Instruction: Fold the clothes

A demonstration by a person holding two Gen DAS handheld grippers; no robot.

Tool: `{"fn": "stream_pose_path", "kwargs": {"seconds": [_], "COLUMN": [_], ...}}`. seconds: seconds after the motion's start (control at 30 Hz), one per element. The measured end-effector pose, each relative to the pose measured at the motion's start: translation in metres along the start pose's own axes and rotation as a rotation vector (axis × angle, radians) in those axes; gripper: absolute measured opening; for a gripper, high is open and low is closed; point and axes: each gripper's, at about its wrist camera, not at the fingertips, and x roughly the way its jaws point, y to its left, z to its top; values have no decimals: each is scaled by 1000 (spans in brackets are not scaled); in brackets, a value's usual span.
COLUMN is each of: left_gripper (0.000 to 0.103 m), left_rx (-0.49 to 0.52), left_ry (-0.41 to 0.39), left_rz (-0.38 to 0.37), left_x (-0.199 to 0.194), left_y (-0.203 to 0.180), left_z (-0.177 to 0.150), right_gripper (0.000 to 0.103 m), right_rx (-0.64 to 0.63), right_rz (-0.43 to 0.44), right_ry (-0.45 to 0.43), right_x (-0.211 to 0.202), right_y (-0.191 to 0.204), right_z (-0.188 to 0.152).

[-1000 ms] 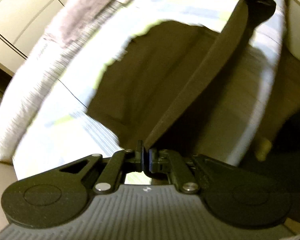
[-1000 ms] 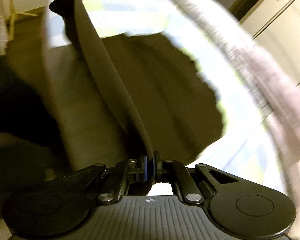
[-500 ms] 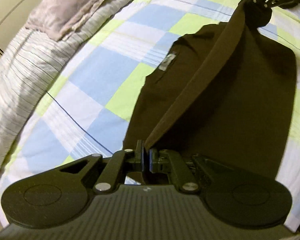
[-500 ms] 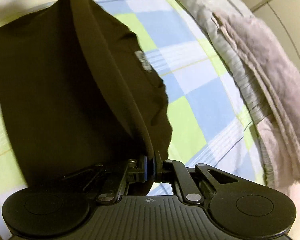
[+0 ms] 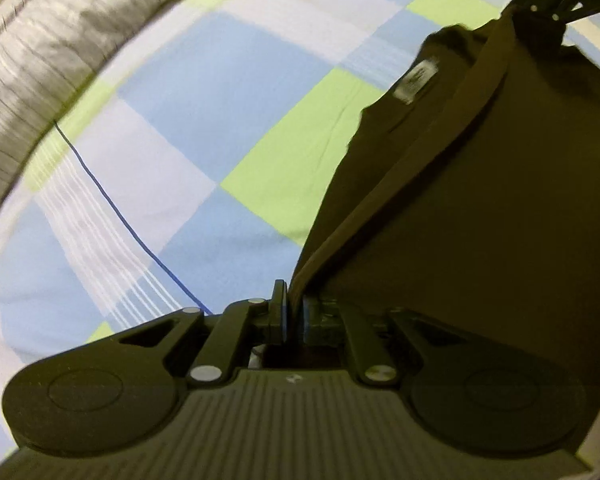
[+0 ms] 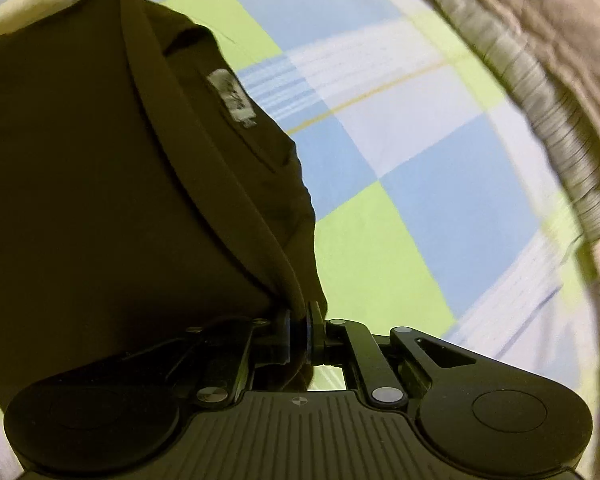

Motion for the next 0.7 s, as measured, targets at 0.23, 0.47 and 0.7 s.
{"fn": "stream_pose_path", "kwargs": {"seconds": [0.23, 0.47, 0.7], "left_gripper": [32, 29, 30], "left_rx": [-265, -462, -476], "left_ry": [-9, -55, -96], "left_rz": [29, 76, 14], "left_x": [6, -17, -27], "left_y": [45, 73, 55], "left_z": [-8, -35, -56], "right_gripper": [54, 54, 54], "right_rx": [398, 760, 834], "right_rz": [57, 12, 49], "right_ry": [-158, -332, -379], "right_x": [-2, -37, -50], "right_y": [-58, -83, -57], "right_z": [-18, -70, -105]}}
